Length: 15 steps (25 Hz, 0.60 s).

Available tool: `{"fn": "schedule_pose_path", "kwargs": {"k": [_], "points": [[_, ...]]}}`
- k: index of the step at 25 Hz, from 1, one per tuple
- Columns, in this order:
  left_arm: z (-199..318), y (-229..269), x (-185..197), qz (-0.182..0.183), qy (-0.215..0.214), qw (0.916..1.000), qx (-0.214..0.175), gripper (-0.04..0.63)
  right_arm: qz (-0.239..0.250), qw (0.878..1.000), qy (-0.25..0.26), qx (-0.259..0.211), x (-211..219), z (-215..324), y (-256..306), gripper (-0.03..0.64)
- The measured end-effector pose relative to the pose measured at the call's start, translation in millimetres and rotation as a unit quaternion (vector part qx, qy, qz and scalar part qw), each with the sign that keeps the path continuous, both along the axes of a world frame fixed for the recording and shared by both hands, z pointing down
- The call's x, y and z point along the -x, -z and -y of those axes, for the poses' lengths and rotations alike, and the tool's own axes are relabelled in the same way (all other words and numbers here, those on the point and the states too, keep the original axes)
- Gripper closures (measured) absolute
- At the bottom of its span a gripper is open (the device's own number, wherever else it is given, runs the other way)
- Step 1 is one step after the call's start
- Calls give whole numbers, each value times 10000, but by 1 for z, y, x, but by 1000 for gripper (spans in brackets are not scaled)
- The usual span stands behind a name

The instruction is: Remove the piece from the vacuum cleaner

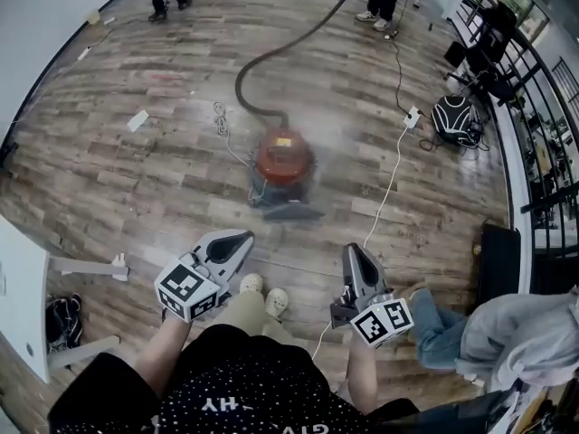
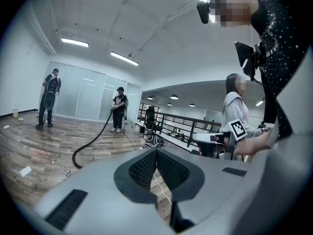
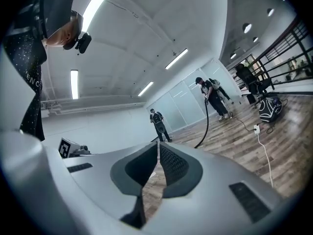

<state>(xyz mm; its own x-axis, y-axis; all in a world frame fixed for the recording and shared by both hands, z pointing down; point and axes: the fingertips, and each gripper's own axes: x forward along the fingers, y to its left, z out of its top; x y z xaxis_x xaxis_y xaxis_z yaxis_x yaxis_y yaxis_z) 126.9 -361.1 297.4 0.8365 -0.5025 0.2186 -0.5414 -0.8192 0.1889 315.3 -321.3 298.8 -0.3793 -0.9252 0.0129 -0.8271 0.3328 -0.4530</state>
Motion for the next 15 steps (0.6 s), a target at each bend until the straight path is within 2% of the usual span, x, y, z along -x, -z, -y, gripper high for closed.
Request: {"fn": "schedule_pose_path", "kwargs": {"k": [7, 12, 15], "points": [[32, -23, -16, 26, -206, 9993, 308, 588, -109, 9995, 182, 228, -7, 21, -22, 604], [66, -39, -25, -384, -157, 9980, 479, 588, 51, 9992, 277, 271, -16, 62, -38, 604], [92, -66, -26, -433, -108, 9980, 459, 586, 47, 9990, 334, 286, -21, 96, -68, 604]]}}
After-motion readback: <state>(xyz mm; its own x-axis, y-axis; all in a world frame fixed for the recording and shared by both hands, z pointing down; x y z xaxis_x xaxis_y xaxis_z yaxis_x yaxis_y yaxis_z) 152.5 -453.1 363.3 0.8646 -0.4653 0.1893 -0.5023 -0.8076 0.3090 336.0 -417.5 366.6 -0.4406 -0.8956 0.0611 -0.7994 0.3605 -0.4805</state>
